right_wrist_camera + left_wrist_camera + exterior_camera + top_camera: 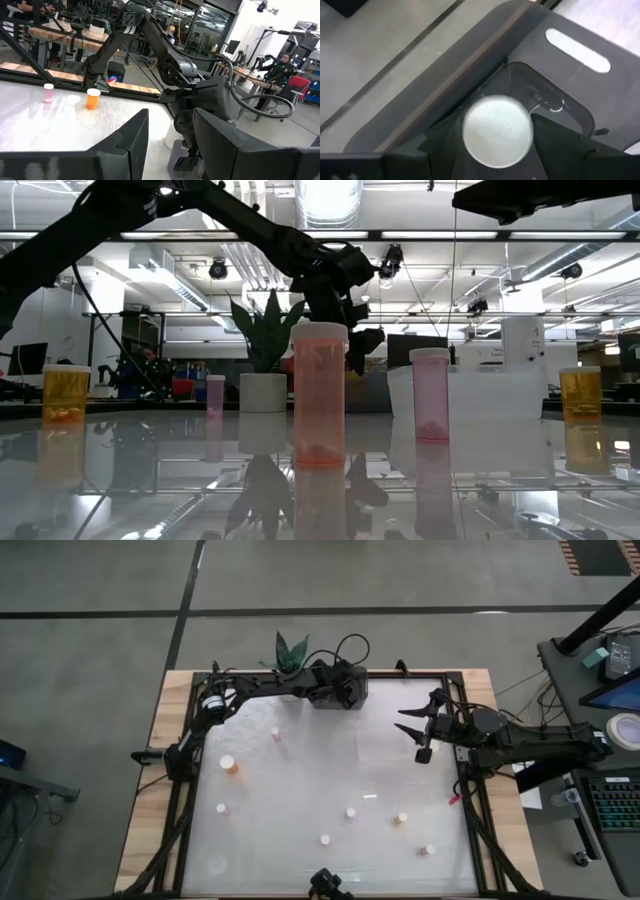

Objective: Pick and place medicine bottles into bin by pill shape (circle, oval)
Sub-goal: Put the large orange pill bottle into the black bin, then put the small pink pill bottle into the white bin

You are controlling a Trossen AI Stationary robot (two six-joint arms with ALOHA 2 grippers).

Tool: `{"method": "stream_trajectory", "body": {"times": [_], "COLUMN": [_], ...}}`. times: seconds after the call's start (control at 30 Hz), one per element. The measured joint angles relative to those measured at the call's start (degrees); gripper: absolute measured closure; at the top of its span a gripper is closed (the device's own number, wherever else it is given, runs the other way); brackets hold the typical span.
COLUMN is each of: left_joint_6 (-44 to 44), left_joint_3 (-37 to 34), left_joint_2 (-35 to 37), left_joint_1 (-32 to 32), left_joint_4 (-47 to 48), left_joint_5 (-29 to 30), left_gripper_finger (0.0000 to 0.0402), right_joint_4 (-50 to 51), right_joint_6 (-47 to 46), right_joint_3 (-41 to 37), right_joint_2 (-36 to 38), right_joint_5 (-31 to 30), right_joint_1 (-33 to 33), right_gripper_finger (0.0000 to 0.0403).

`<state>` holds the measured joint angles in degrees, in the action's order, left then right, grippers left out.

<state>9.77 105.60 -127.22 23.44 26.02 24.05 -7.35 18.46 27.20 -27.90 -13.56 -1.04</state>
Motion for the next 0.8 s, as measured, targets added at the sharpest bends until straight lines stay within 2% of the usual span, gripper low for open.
{"method": "stream_trajectory", "body": {"times": [0.4,0.63,0.8], "left_joint_6": [-0.23,-2.68,-7.33], "left_joint_3": [0.22,0.08,-0.14], "left_joint_2": [0.8,6.64,12.6], "left_joint_1": [-0.21,-2.24,-6.88], "left_joint_4": [0.75,2.39,3.98], "left_joint_5": [0.0,-0.03,-0.05], "left_gripper_finger": [0.0167,0.0167,0.0166], "right_joint_4": [0.22,0.22,0.22], "right_joint_6": [0.0,0.0,-0.91], "right_joint_3": [0.0,0.0,0.0], "right_joint_2": [0.0,0.0,0.0], "right_joint_5": [0.0,0.0,0.0], "right_joint_1": [0.0,0.0,-0.06], "right_gripper_finger": [0.0255,0.0255,0.0255]}}
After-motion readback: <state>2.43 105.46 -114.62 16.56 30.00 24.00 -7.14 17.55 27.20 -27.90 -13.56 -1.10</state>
